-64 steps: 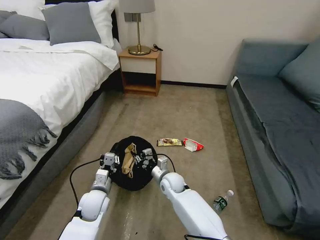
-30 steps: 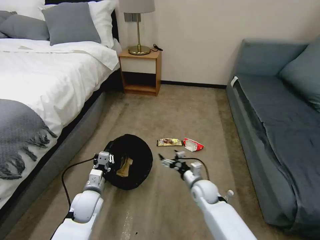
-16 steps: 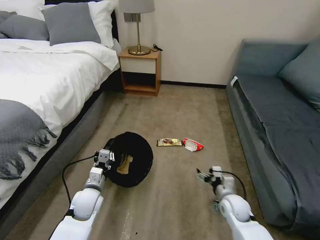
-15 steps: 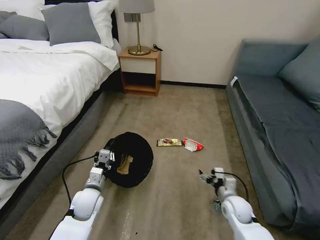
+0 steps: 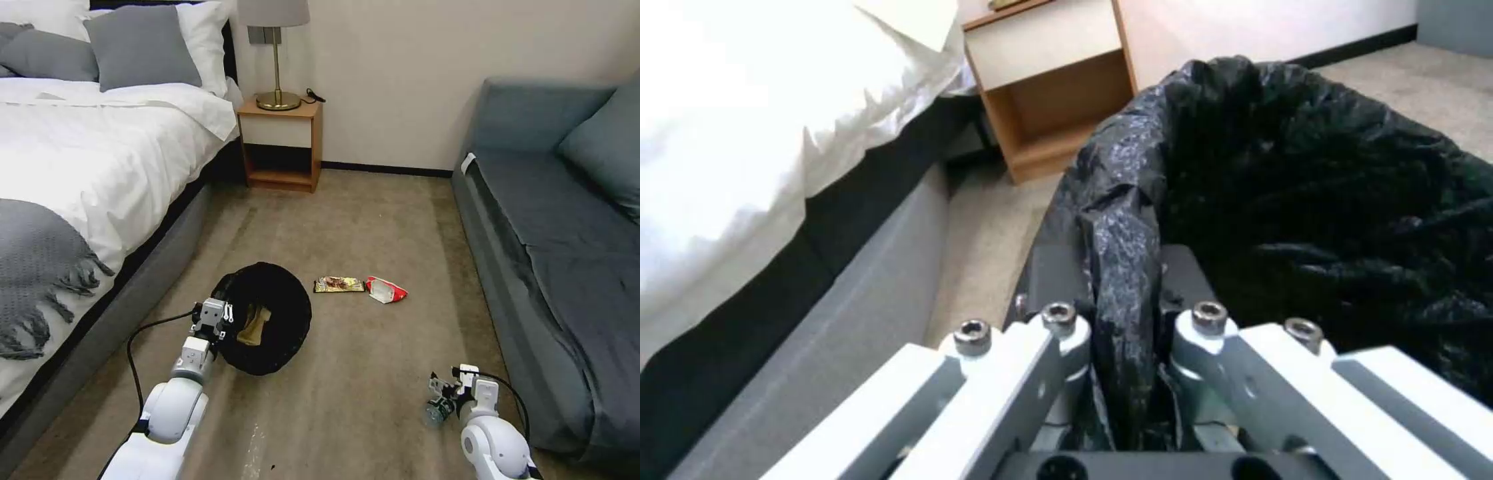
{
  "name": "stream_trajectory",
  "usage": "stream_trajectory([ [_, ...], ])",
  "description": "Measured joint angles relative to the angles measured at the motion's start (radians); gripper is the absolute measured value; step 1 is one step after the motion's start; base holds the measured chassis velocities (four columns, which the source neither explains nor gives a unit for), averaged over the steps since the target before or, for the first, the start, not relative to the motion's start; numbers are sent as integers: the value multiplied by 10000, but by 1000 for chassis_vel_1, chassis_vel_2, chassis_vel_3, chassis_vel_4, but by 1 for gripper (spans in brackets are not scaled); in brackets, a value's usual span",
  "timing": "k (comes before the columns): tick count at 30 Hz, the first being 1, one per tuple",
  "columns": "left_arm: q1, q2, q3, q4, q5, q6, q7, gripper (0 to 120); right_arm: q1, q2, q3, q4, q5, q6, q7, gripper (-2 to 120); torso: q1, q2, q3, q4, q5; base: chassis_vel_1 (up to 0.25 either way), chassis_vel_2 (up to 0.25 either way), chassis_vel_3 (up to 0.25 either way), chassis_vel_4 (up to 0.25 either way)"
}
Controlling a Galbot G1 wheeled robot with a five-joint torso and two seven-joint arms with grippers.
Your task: Pick up the trash bin, then pick up the garbage on the floor and place it into the trash bin.
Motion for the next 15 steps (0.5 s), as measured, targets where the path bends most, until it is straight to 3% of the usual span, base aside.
stream_trajectory([
  [15,443,123,-21,-322,55,-45,-8,6,87,294,114,-515,690,-554,452,99,0,0,0,0,0,0,0,0,0],
])
